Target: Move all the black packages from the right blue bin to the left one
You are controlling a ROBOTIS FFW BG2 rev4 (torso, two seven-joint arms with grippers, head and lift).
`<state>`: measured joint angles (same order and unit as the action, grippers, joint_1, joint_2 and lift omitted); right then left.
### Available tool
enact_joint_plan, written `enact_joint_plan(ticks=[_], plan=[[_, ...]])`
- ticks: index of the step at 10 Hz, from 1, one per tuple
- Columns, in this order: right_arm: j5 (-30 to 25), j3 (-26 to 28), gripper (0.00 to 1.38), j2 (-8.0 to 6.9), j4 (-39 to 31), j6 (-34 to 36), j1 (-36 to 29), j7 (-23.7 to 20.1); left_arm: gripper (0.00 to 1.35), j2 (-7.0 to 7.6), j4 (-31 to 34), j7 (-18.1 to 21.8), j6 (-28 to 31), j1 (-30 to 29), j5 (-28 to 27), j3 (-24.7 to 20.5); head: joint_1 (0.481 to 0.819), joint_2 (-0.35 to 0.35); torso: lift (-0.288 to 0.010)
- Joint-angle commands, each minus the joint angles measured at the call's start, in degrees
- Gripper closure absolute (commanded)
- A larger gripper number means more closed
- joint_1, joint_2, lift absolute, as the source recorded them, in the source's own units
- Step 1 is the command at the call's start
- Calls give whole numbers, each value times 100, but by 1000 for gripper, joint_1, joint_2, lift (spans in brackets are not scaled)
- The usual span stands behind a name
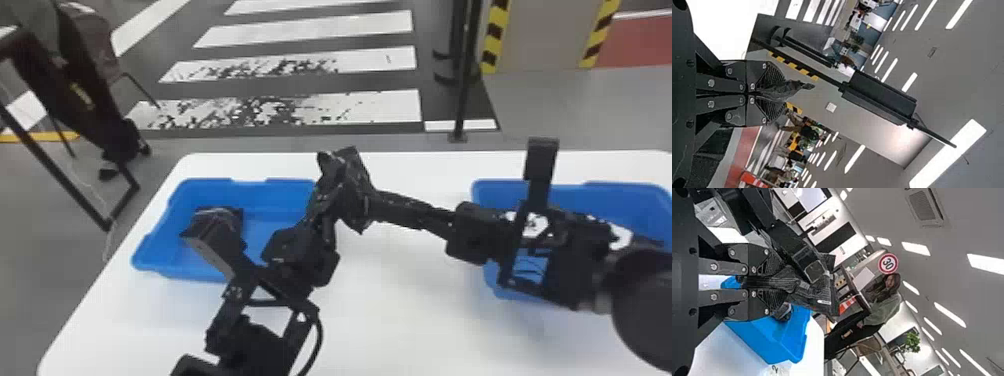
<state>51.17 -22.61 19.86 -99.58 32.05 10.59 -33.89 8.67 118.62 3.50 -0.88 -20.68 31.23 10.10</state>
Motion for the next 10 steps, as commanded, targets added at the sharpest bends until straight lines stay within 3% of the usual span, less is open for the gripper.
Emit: enact_joint_plan(ticks=[1, 2, 3, 4, 5, 7, 8, 9, 10], plan=[[139, -1, 1016, -9, 135, -140, -18, -3, 1210, -50, -14, -42, -53, 43, -221, -233, 695, 194, -175], [264, -1, 884, -9, 220, -182, -47, -3, 1210, -85, -99, -113, -137, 100, -461, -462, 695, 207, -175], [390, 11, 472, 0, 262, -239, -89, -3, 1210, -138, -310, -201, -236, 184, -735, -759, 695, 230, -175], [481, 45, 185, 0, 290, -267, -131, -3, 1210, -191, -689, -324, -250, 353, -1226, -1124, 695, 242, -175], [447, 113, 91, 0, 290, -267, -159, -3, 1210, -234, -1139, -447, -362, 522, -1866, -1501, 695, 277, -175], [219, 228, 117, 0, 262, -267, -173, -3, 1210, -270, -1899, -763, -756, 789, -2928, -1958, 695, 350, -175], [93, 330, 117, 0, 276, -267, -187, -3, 1104, -252, -2068, -798, -827, 817, -2437, -1844, 695, 350, -175], [-216, 559, 117, 0, 206, -295, -272, -3, 552, -270, -2068, -816, -1052, 789, -2426, -1787, 695, 350, -175], [-456, 730, 117, 0, 164, -295, -300, 6, 114, -270, -2068, -816, -1178, 761, -2426, -1684, 695, 350, -175]])
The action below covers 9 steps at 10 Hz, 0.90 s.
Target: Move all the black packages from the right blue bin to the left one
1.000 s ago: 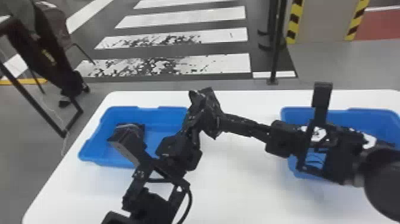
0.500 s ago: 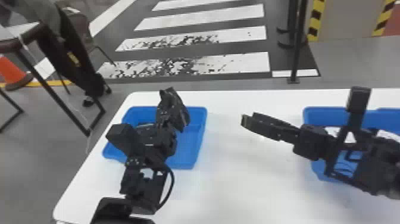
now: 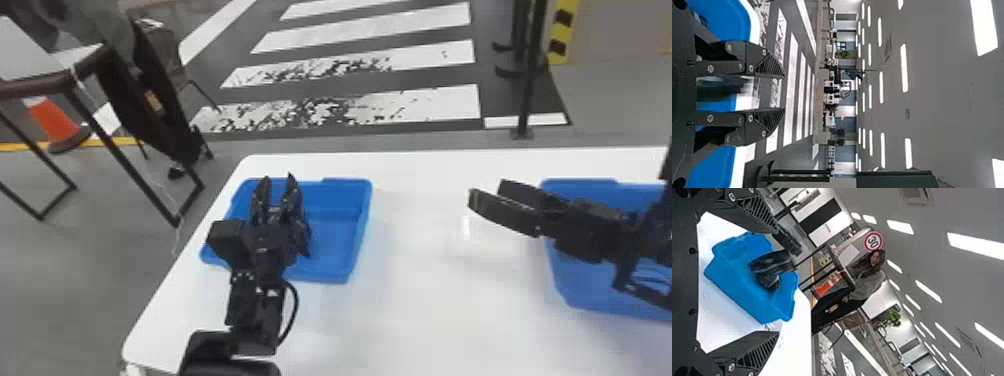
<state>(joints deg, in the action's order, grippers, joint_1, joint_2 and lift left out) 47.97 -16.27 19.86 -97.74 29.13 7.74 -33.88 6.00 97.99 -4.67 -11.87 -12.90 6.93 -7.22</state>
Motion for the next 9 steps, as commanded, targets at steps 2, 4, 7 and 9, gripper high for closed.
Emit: enact_joint_plan(ticks=[2, 4, 7, 9], plan=[[-889, 588, 114, -9, -189, 68, -113, 109, 151, -20, 136, 1, -374, -130, 118, 322, 695, 308, -175], [-1700, 1193, 116, -70, -555, 672, -310, 531, 151, -11, 431, 1, -388, -341, 175, 562, 695, 243, -175], [-2363, 1559, 114, -88, -161, 982, -211, 874, 157, 24, 684, 1, -473, -580, 313, 996, 695, 102, -175], [-2557, 1547, 114, -105, -49, 1221, -169, 988, 157, 77, 698, 19, -459, -552, 393, 1213, 695, 49, -175]])
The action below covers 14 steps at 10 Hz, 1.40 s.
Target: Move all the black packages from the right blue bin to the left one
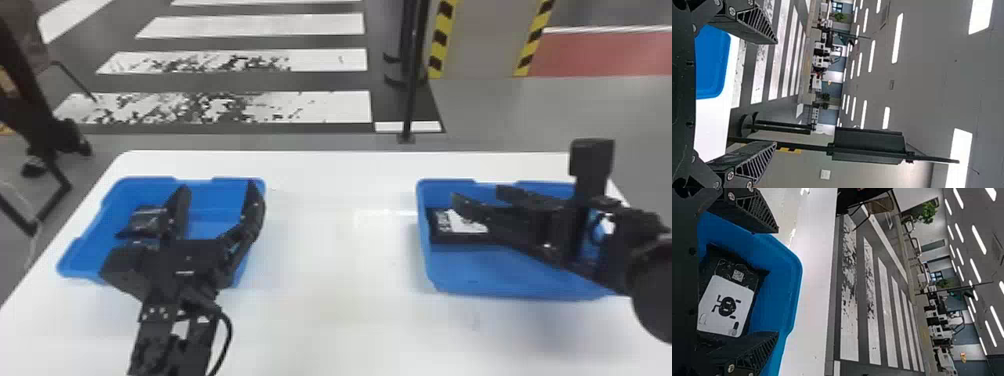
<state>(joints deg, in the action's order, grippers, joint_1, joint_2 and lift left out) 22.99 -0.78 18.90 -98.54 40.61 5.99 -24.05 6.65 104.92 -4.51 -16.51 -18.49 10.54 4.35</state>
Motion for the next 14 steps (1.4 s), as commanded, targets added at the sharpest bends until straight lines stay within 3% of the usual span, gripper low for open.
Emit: enact_joint_plan(ticks=[1, 8, 11, 13, 14], plan=[[-242, -1, 113, -18, 87, 144, 62, 93, 157, 12, 6, 20, 5, 7, 78, 79, 695, 28, -175], [-299, -504, 119, -9, 987, 411, 653, 269, 157, 39, 6, 82, 47, 35, 295, 193, 695, 2, -175], [-528, -516, 145, 17, 959, 1016, 765, 313, 157, 39, 6, 117, 75, 35, 455, 159, 695, 0, -175], [-379, -733, 279, 79, 1437, 1086, 1074, 190, 157, 47, 6, 152, 33, 21, 546, 216, 695, -6, -175], [-368, -847, 472, 79, 1677, 1086, 1243, 102, 157, 47, 6, 161, 19, 35, 569, 239, 695, -6, -175]])
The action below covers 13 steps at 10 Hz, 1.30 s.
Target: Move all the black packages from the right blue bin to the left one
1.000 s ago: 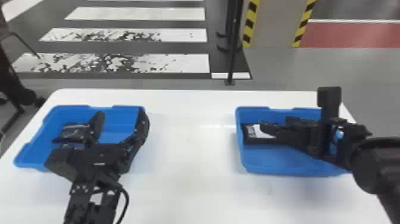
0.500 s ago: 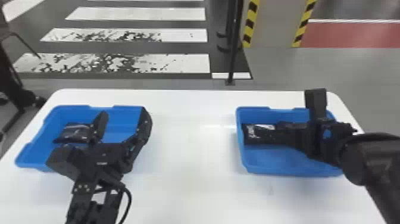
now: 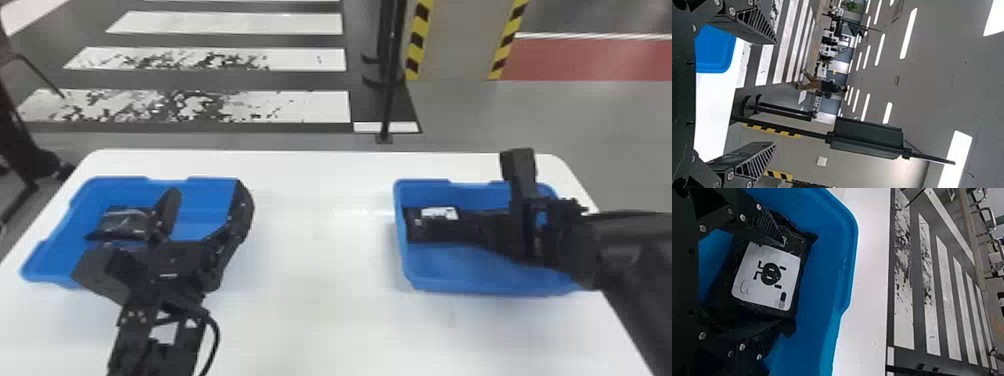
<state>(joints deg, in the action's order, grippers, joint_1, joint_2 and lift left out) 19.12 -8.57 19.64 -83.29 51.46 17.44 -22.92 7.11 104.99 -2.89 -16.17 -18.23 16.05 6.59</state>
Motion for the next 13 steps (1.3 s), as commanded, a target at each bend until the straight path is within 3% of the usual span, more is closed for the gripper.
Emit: enact_joint_plan(ticks=[1, 3, 7, 10, 12, 13], plan=[[110, -103, 674, 5, 264, 0, 141, -37, 157, 1, -1, -1, 0, 10, 29, 27, 695, -4, -175], [521, -114, 1156, 5, 349, -281, 85, -72, 157, 9, -1, 8, 14, 10, 86, 15, 695, 2, -175], [784, 240, 1174, -13, -228, -618, -421, -63, 157, 27, -1, 8, -113, 24, 166, 106, 695, 27, -175], [990, 1028, 1174, -57, -1648, -520, -1265, -63, 153, 45, 13, 8, -464, -19, 429, 175, 695, 6, -175], [1641, 994, 1174, -66, -2253, -576, -1392, -230, 157, 89, 139, 8, -619, -19, 909, 426, 695, 13, -175], [1984, 788, 1174, -66, -2492, -464, -1378, -283, 157, 168, 294, 61, -619, -33, 1503, 701, 695, 21, -175]])
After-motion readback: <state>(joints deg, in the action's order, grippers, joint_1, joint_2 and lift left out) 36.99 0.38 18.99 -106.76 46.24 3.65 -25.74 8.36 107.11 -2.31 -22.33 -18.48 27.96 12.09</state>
